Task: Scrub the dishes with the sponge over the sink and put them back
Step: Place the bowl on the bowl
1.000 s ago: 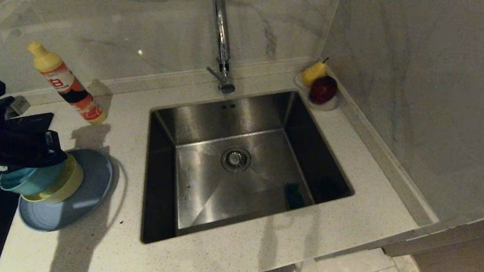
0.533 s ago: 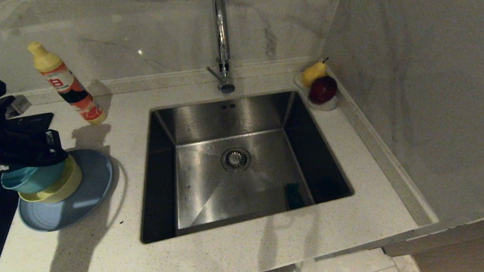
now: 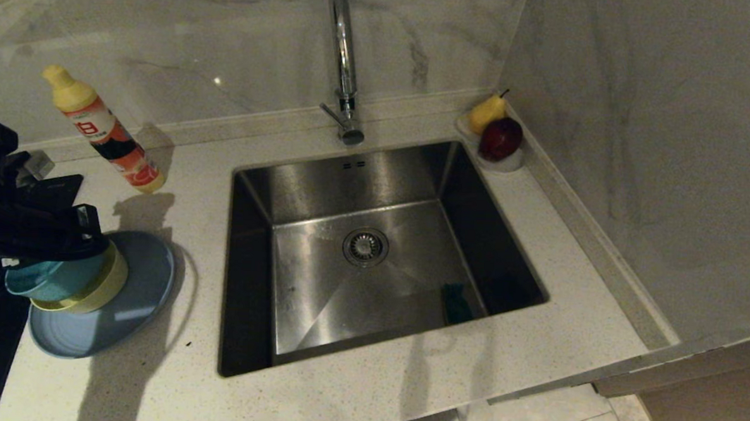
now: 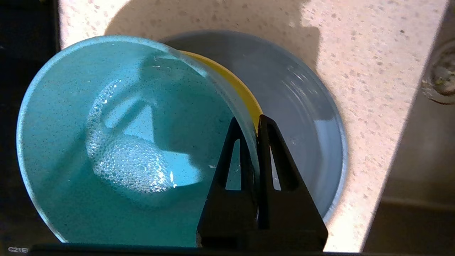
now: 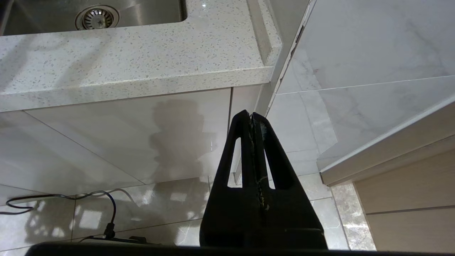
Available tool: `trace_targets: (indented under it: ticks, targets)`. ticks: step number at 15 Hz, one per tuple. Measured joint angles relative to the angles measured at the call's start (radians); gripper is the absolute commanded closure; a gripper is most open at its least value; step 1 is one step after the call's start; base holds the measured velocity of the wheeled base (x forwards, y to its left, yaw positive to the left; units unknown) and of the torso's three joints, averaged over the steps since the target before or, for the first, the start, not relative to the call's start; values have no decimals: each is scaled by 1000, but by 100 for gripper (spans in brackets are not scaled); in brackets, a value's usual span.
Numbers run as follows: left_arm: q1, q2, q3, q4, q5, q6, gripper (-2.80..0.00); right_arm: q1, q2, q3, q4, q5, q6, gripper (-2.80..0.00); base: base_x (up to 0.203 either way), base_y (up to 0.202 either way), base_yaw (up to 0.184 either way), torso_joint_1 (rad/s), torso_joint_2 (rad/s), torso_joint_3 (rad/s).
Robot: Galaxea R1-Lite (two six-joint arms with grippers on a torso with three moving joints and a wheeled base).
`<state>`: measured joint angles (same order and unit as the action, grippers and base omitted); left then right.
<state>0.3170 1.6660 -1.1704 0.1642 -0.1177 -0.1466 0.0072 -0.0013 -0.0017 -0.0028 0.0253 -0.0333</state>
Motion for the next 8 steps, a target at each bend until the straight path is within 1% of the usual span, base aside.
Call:
trace_targets:
  ticks: [1, 3, 8]
  targets:
    - [-3, 2, 1, -11, 11, 0, -280, 0, 0, 0, 0, 0, 0, 0, 0, 0, 0, 0, 0, 0]
    - [-5, 3, 0, -31, 9, -5, -280, 0, 0, 0, 0, 0, 0, 0, 0, 0, 0, 0, 0, 0]
    - [-6, -7, -32, -31, 2, -24, -280, 0, 0, 0, 0, 0, 0, 0, 0, 0, 0, 0, 0, 0]
